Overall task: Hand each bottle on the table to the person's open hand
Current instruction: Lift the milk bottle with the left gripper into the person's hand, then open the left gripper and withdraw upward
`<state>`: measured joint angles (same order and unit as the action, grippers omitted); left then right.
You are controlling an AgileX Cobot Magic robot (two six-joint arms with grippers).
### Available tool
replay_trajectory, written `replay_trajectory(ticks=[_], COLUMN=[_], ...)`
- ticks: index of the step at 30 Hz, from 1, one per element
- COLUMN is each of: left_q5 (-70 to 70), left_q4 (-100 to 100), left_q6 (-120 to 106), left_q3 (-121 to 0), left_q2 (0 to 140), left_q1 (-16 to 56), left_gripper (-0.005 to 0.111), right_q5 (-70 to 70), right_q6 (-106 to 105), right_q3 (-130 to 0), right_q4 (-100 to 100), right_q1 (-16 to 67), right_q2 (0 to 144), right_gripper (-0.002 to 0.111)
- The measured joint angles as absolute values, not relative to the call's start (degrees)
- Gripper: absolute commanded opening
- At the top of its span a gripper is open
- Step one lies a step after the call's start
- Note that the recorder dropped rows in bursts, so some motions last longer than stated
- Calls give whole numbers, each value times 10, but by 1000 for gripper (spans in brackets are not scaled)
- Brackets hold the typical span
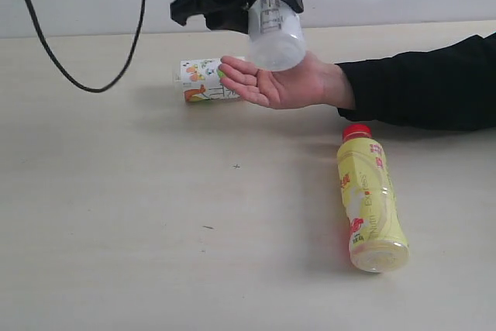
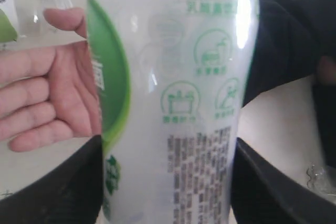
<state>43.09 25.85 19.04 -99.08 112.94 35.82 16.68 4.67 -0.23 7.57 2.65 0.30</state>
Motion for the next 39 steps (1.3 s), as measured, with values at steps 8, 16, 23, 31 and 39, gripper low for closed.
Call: replay_trajectory(ticks=[8, 16, 23, 31, 39], left_q5=[404, 405, 405, 405, 403], left_q4=[370, 419, 424, 424, 450], left_q6=[186, 174, 161, 133, 105], left_q3=[-991, -991, -991, -991, -991], left_q2=[1188, 1210, 1239, 1246, 1246], left_q1=[334, 310, 310, 310, 309], left_gripper=[0, 0, 10, 68, 71], right_q5=[167, 167, 167, 167, 167], right_q6=[47, 47, 47, 47, 47], right_q3=[-2, -2, -2, -2, -2], right_q4=[76, 76, 76, 76, 76], right_q1=[26, 26, 26, 26, 26], right_q2=[3, 3, 3, 3, 3], right_gripper=[0, 0, 0, 0, 0])
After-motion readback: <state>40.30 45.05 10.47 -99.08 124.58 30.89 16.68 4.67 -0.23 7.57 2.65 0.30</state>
